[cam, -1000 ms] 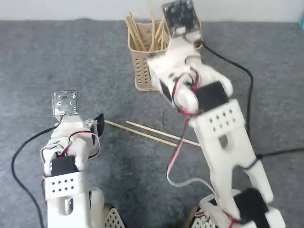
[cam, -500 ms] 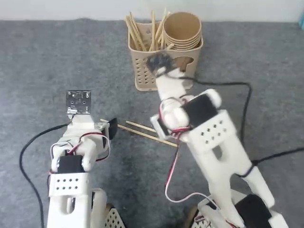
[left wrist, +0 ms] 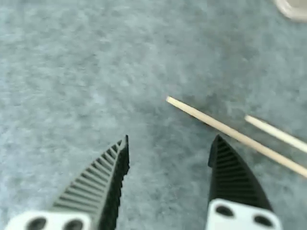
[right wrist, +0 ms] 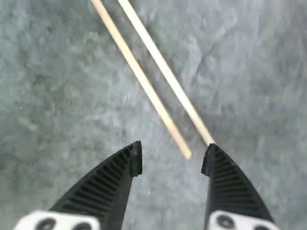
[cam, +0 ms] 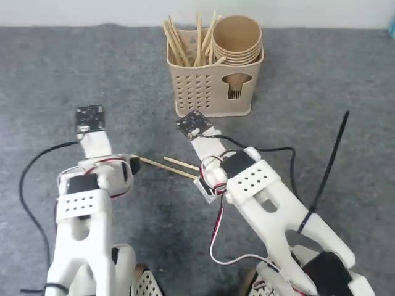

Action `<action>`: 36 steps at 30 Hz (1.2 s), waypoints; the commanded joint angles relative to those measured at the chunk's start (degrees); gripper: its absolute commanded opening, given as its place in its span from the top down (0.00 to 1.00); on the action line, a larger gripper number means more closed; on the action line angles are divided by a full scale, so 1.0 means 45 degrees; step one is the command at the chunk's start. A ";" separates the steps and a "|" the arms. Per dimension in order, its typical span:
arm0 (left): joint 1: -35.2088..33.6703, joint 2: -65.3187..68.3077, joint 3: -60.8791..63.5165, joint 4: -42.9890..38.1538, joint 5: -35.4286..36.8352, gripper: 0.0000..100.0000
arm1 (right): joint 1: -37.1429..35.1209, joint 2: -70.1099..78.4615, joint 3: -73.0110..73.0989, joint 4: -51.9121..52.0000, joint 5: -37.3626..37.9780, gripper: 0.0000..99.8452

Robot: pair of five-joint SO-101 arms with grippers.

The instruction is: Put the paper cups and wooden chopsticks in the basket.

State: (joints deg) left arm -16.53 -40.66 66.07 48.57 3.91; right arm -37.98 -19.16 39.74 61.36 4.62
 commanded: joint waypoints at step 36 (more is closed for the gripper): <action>-0.0703 0.0078 -0.0811 -0.0410 0.0567 0.74 | 0.0107 0.6027 -0.6349 0.2842 0.2657 0.99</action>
State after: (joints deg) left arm -19.52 -40.22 65.27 48.22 5.93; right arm -36.92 11.34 16.09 70.07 15.52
